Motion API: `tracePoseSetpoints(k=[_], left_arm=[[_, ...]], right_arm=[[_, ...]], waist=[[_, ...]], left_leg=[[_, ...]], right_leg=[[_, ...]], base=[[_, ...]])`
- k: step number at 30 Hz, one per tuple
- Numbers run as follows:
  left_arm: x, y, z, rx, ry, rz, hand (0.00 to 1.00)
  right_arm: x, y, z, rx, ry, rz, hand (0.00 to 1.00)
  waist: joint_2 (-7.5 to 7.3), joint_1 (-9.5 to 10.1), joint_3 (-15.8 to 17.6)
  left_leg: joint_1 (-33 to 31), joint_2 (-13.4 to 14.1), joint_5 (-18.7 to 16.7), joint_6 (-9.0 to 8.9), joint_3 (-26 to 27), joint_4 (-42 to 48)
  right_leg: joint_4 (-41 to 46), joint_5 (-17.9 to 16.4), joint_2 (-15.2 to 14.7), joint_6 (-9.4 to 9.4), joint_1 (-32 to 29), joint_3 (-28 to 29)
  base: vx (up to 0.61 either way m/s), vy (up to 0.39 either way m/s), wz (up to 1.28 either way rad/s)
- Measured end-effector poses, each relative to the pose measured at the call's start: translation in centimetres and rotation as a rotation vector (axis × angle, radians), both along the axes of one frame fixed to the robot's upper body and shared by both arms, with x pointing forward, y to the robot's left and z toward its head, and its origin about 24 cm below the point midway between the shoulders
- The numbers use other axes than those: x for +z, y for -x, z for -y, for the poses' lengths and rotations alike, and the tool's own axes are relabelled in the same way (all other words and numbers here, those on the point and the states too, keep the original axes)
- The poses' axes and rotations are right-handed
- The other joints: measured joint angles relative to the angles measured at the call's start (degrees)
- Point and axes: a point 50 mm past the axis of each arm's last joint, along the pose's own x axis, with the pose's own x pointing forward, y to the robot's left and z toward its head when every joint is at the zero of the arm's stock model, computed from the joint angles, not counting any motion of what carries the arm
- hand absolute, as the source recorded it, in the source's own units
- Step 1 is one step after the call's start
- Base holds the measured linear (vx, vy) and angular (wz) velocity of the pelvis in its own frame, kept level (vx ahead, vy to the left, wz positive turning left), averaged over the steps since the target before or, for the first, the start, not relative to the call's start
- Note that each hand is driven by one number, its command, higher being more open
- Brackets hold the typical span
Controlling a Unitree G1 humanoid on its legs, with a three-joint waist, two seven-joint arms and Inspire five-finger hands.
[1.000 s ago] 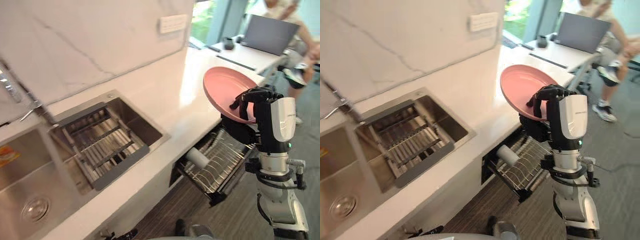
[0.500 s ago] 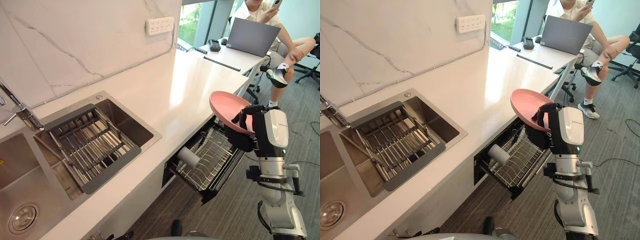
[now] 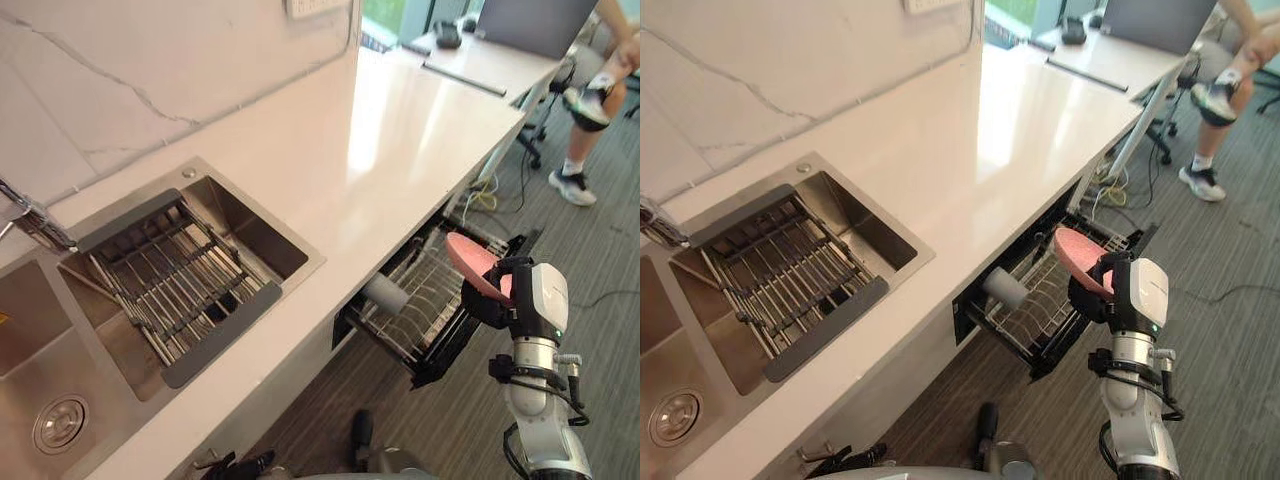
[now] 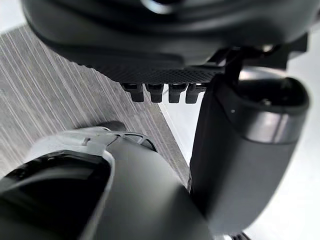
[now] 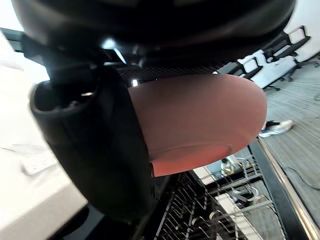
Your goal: Walk over to the sink, pick up the cup, carry it to the dishwasher, place the cup inside the dishwasher, then close the dishwasher door
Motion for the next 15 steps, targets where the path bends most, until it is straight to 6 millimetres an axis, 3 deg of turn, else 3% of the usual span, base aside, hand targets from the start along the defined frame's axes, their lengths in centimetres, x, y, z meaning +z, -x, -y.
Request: tracePoseSetpoints(k=[2, 7, 10, 15], left_arm=[[0.6, -2.4, 0.2, -0.055, -0.008, 0.069, 1.0], [1.9, -5.7, 0.1, -0.071, -0.022, 0.196, 1.0], [2.6, -7.3, 0.1, -0.065, -0.031, 0.259, 1.0], [3.1, -8.3, 0.2, -0.047, -0.019, 0.309, 1.0]], right_arm=[[1.0, -1.7, -0.1, -0.012, -0.002, 0.052, 0.0], [4.1, -4.4, -0.2, 0.008, 0.05, 0.17, 0.0], [6.2, -6.0, 0.6, -0.011, 0.06, 0.233, 0.0], [7.5, -7.7, 0.9, -0.008, 0.028, 0.257, 0.0]], waist=[[0.36, 0.11, 4.2], [0.37, 0.78, 10.4], [0.46, 1.28, 12.7], [0.44, 1.63, 13.3]], left_leg=[[-3.3, 0.5, -0.9, 0.94, -1.6, 3.9], [-11.1, 1.7, -4.4, 2.04, -4.0, 13.0], [-15.8, 1.8, -5.8, 2.45, -5.2, 16.9], [-21.1, 1.9, -6.5, 3.27, -5.7, 19.8]], right_leg=[[4.8, -1.5, -0.8, -0.61, -3.6, -0.3], [16.3, -5.8, -3.2, -0.76, -11.9, -1.3], [18.4, -5.7, -4.0, -0.67, -15.8, -1.7], [16.4, -3.2, -4.1, -0.29, -18.6, -2.0]], base=[[-0.09, 0.065, 0.08], [-0.11, 0.015, 0.14], [-0.16, -0.02, 0.15], [-0.11, 0.007, 0.04]])
